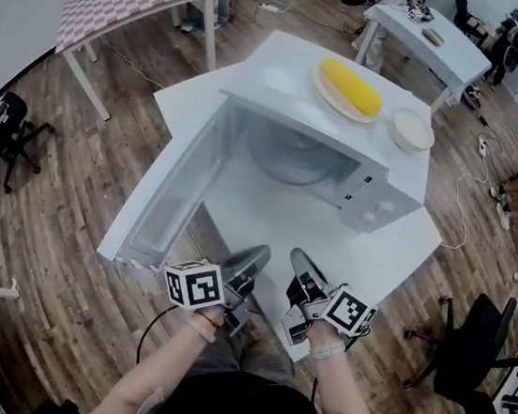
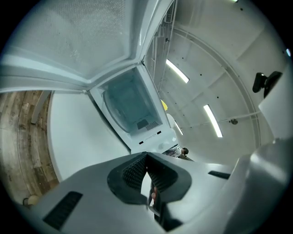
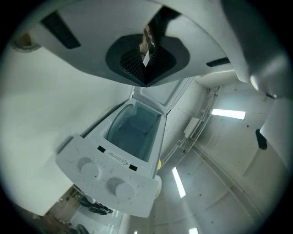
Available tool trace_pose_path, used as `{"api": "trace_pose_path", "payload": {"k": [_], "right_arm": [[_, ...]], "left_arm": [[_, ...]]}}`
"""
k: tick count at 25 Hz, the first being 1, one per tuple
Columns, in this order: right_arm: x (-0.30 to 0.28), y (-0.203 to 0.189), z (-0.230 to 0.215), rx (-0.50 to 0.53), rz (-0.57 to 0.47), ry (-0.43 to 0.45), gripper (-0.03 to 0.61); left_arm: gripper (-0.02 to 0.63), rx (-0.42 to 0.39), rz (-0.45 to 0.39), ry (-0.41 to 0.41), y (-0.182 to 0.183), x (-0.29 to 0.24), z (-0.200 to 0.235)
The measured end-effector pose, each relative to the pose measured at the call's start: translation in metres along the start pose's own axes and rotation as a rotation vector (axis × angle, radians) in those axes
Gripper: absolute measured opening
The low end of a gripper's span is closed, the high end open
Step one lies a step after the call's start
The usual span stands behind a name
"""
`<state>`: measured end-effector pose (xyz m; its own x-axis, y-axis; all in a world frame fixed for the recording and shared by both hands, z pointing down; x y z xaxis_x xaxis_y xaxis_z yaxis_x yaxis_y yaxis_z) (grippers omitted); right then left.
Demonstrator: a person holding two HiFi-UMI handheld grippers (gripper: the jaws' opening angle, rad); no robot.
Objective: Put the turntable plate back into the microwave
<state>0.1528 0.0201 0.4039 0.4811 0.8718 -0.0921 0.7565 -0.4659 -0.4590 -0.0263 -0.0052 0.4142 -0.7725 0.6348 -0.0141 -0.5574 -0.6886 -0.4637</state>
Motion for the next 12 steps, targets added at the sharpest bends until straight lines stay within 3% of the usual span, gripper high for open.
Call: {"api": "trace_pose_path", "payload": {"k": [7,12], "right_arm": [[0.009,-0.004,0.026,0.363,0.054,0.027,0.020],[0.009,-0.013,0.033,0.511,0.065,0.015,0.020]], "left_arm": [[0.012,-0.035,-0.012,0.013,0.000,0.018,-0.005],[0.012,-0.071,-0.044,0.016,0.003,0.028,-0.008]]}}
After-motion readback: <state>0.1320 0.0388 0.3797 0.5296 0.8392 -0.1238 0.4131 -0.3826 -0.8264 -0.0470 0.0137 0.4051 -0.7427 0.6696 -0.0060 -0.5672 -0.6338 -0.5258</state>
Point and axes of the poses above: the fingertips, and each gripper's own axes: x backward along the fingers, z to its left, y out of its top, the point moved 8 cm from there along x, backward along the fingers, and after that the axes turned 8 degrees about -z, right-handed, at the moved point
